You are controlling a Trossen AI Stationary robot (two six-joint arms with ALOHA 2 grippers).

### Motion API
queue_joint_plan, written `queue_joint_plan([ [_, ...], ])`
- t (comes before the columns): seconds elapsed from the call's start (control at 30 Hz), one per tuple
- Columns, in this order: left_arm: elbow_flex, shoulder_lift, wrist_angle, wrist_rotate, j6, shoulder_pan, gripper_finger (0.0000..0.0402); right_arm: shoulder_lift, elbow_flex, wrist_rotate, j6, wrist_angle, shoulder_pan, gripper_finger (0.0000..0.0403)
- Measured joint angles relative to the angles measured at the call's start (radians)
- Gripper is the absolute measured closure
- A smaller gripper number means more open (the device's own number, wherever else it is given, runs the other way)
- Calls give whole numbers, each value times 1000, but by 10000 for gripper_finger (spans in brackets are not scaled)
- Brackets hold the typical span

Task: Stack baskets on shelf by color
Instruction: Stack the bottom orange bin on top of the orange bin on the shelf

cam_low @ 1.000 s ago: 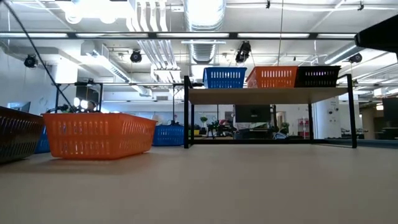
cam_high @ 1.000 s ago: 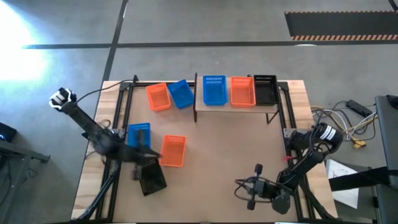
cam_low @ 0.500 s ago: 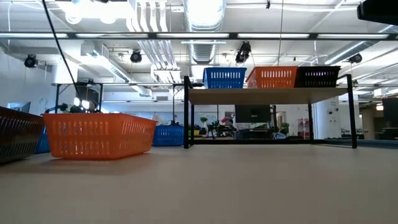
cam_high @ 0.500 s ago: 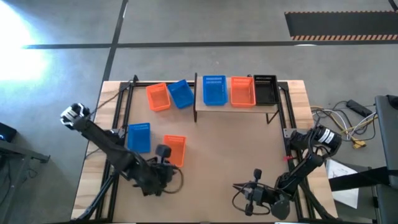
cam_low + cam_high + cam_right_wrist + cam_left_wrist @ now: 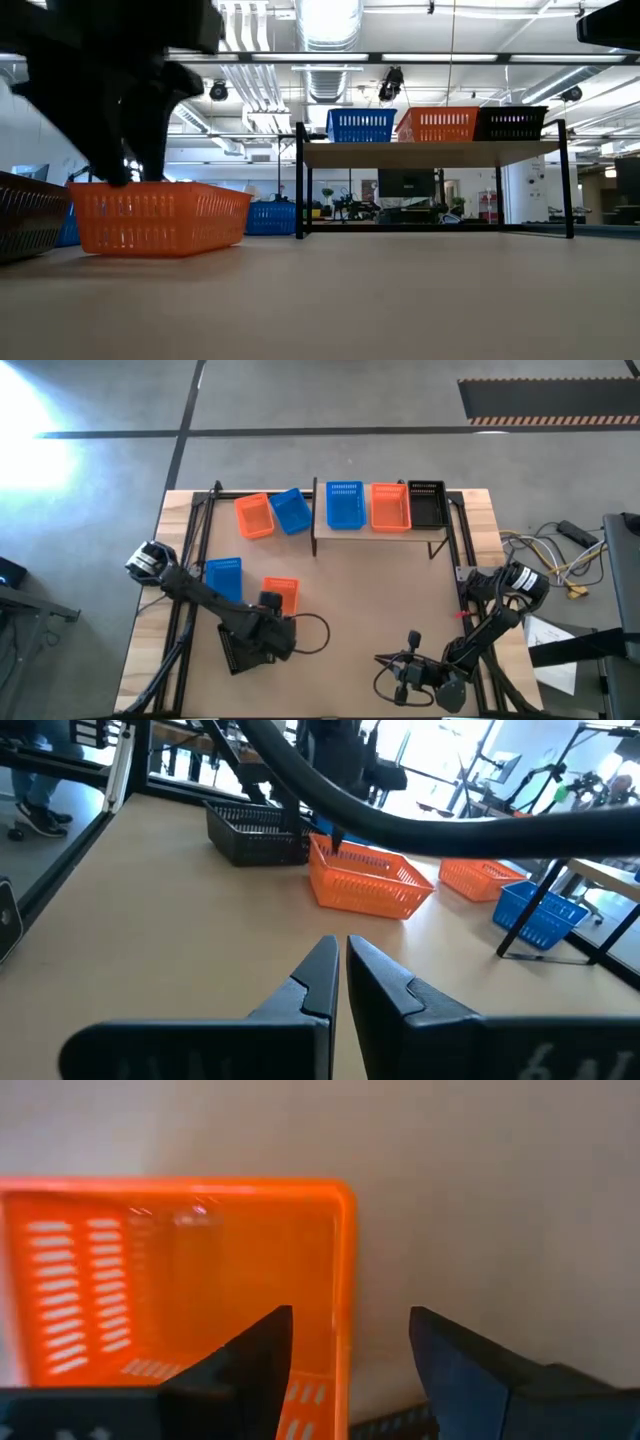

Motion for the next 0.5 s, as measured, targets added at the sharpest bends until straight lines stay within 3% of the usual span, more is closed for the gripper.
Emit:
queue_joint_plan([
  [0.2, -4, 19, -81, 24, 6, 35, 252, 0, -2, -1, 3, 0, 0, 385],
  [0.5, -5, 37, -67, 30, 127, 53, 387, -6, -2, -2, 29, 0, 43, 385],
])
